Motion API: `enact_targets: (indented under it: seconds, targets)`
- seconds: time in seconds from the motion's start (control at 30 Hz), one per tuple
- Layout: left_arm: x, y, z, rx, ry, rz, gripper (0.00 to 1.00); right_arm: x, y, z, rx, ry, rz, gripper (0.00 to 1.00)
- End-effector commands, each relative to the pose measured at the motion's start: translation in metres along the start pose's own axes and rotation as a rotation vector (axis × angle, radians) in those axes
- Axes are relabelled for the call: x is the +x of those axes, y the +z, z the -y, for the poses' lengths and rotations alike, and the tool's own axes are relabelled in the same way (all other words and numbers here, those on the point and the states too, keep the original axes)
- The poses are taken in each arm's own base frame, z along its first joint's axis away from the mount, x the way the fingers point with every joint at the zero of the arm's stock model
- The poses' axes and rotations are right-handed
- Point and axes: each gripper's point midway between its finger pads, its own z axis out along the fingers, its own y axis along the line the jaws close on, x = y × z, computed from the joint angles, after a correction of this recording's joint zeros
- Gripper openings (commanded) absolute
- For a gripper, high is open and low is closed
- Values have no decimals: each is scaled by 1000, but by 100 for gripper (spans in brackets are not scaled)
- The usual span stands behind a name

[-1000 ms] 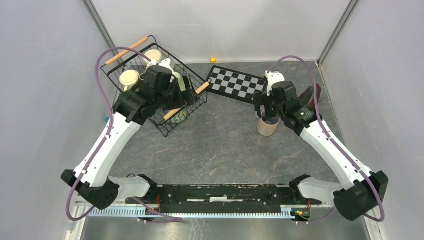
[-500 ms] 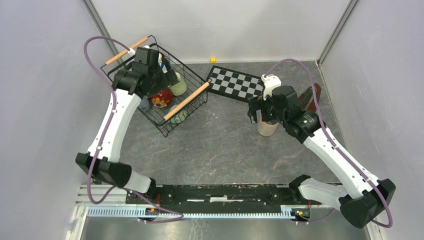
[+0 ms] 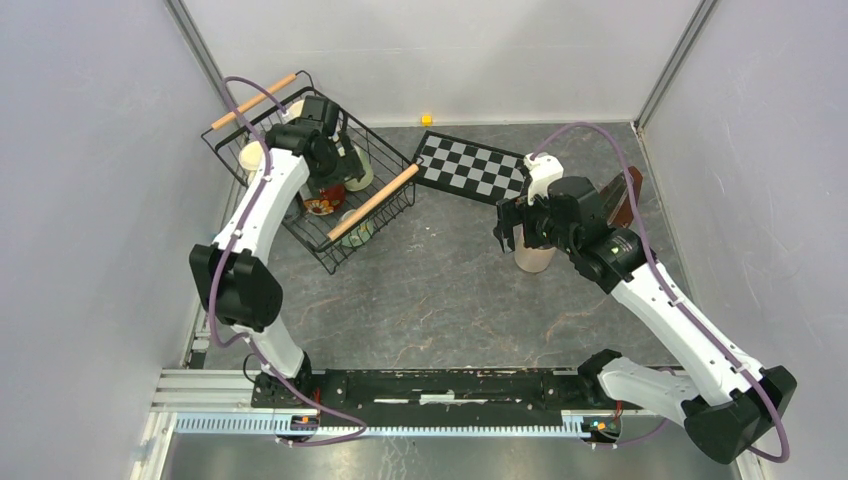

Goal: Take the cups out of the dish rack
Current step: Unload the cup from the dish rack.

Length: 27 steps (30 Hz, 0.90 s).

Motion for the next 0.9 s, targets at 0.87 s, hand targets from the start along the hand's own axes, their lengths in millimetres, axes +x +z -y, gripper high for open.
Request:
enact_targets:
  seconds: [0.87]
  targets:
    - [52,54,-23,-118,-280,-90,100,3,9,-9,-43,0,17,98]
